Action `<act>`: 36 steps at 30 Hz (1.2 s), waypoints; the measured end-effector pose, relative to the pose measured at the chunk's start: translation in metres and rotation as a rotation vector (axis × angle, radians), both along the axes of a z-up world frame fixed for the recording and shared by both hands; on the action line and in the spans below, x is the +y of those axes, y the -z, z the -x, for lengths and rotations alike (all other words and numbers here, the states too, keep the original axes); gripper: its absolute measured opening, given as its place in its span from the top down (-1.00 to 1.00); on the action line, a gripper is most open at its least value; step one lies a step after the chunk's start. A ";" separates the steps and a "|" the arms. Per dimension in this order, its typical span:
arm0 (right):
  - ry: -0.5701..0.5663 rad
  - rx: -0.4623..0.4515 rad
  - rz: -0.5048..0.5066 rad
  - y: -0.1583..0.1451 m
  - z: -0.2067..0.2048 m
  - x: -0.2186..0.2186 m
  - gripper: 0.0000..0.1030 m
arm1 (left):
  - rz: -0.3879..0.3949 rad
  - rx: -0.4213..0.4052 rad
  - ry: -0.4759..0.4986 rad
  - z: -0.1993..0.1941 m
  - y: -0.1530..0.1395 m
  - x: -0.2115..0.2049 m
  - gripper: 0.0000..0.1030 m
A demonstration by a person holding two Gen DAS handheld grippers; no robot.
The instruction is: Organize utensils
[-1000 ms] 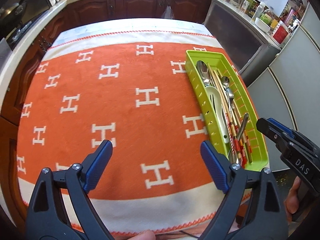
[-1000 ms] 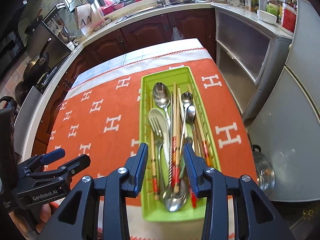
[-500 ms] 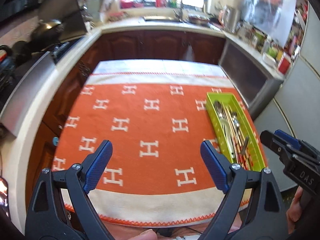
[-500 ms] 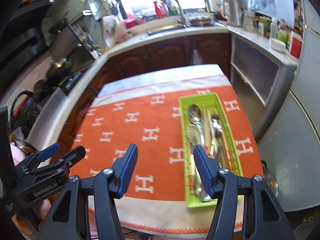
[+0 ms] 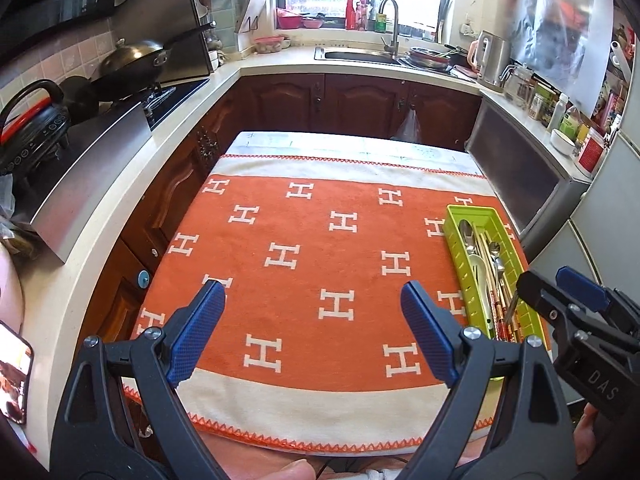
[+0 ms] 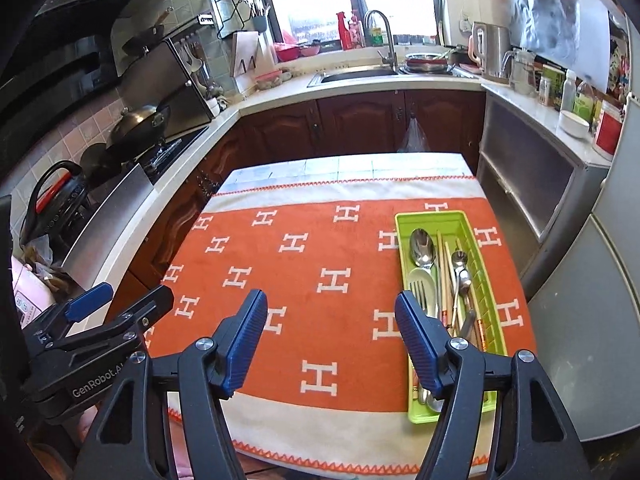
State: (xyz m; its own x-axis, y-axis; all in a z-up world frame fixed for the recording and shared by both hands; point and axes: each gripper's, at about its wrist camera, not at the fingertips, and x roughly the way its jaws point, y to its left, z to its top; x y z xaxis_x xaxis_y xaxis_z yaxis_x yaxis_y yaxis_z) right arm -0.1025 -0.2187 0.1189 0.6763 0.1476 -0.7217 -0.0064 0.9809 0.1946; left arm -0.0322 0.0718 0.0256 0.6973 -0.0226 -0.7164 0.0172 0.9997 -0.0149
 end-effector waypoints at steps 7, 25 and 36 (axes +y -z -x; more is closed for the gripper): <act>-0.017 0.033 -0.001 0.017 -0.018 0.005 -0.31 | -0.005 0.007 -0.010 -0.010 0.006 0.002 -0.71; -0.021 0.038 0.012 0.024 -0.032 0.010 -0.31 | -0.007 0.034 0.001 -0.025 0.017 0.000 -0.71; -0.015 0.043 0.012 0.030 -0.038 0.007 -0.31 | -0.005 0.048 0.018 -0.033 0.024 -0.002 -0.71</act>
